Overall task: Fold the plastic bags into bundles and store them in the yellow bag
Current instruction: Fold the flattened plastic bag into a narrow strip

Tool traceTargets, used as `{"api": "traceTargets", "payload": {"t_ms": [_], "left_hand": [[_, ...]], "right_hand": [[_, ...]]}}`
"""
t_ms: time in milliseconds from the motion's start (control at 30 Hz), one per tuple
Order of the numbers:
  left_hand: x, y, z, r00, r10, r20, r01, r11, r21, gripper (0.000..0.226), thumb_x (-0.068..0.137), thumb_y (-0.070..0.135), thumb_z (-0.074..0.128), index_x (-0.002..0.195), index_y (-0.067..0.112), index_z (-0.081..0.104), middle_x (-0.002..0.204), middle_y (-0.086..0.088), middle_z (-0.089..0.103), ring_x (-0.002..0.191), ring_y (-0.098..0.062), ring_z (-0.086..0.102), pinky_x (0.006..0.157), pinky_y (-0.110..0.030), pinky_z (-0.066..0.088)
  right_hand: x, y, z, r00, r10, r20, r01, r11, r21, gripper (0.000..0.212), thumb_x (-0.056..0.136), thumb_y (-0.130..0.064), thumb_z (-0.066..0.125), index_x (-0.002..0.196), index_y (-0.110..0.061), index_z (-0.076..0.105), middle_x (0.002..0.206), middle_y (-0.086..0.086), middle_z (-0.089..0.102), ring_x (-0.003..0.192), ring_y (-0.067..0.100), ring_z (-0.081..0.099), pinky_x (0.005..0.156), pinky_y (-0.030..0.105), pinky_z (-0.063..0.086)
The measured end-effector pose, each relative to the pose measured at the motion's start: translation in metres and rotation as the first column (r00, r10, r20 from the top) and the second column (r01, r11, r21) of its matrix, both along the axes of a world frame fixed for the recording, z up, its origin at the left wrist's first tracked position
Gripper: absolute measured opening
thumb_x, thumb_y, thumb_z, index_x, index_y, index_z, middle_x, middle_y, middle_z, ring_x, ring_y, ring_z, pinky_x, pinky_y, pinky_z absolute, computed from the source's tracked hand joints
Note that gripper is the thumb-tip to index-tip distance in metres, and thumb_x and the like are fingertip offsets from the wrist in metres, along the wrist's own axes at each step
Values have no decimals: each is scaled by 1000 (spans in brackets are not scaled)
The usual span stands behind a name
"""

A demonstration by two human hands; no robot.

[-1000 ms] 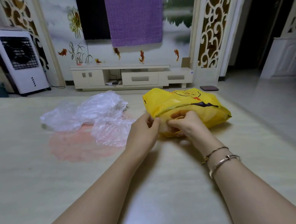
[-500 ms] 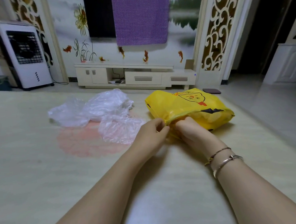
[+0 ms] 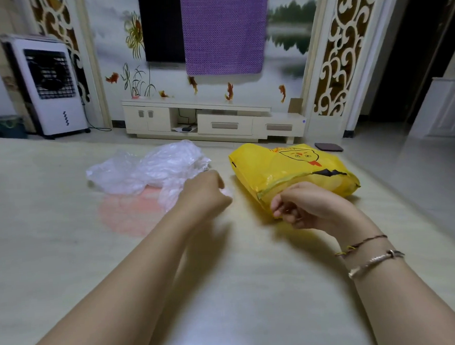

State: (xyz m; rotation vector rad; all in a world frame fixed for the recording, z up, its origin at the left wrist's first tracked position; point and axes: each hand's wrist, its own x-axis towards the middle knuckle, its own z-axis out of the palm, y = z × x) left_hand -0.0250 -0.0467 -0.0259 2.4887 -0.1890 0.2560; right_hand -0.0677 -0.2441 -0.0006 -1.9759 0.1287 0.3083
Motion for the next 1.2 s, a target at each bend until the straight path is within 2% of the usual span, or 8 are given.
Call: {"api": "traceTargets", "payload": {"t_ms": [100,200,367,567,700,833,1067,1200], "left_hand": [[0,23,-12,993,87,-81,-65,969,237,40,78,35,66,112,16,59,116,-4,56,116,-29,49,99,-39,40],[-7,39,-25,996,87,15,-88,992,88,9,81,19,59,89,18,63,100,1,56,102,-23,53,86,-36,46],[-12,53,-26,992,59,109,-30,967,-252,8,83,10,63,78,16,64,81,5,66,83,-14,62,72,-25,47],[-32,58,5,995,-101,-14,48,582,-812,10,91,10,63,82,13,62,72,-1,62,62,-11,56,60,-22,43],[-44,50,13,969,-231,-93,-3,364,-932,8,94,1,55,89,6,57,84,-13,57,67,-20,63,62,-32,61],[-49,43,14,954,-266,-137,-41,338,-940,10,94,-1,52,90,6,56,87,-11,63,62,-21,69,57,-30,60],[-37,53,11,984,-37,-176,-152,352,-924,7,94,9,58,88,13,57,79,-3,61,56,-12,57,50,-20,51],[-35,56,6,964,260,55,-124,624,-771,6,89,16,63,91,18,58,84,7,57,70,-10,52,61,-18,44]], "right_hand": [[-7,12,2,994,109,-26,-110,994,-21,36,94,-3,35,86,-5,70,85,7,75,61,14,63,49,18,43],[-12,28,1,986,158,-42,-160,987,-24,35,95,-6,36,100,-1,70,94,9,75,83,24,72,54,21,48],[-17,51,-4,973,229,-13,-228,973,31,34,97,-7,31,113,-3,61,101,11,74,84,25,71,52,21,49],[-18,75,-14,982,182,57,-190,958,216,25,100,-5,41,124,-1,48,105,21,65,69,25,63,48,27,51],[-15,79,-21,972,109,209,-146,975,170,33,94,-22,59,121,-5,52,106,8,63,73,13,65,52,23,49],[-9,82,-24,939,25,342,-90,981,175,24,91,-23,64,109,-7,63,102,7,63,76,7,63,61,24,48],[-8,79,-20,921,-100,377,-70,910,410,19,92,-7,58,74,-9,54,79,10,57,76,17,56,68,30,53],[-8,79,-21,901,-144,410,-58,895,442,24,91,-4,56,70,-13,49,73,0,57,79,17,53,70,32,47]]}}
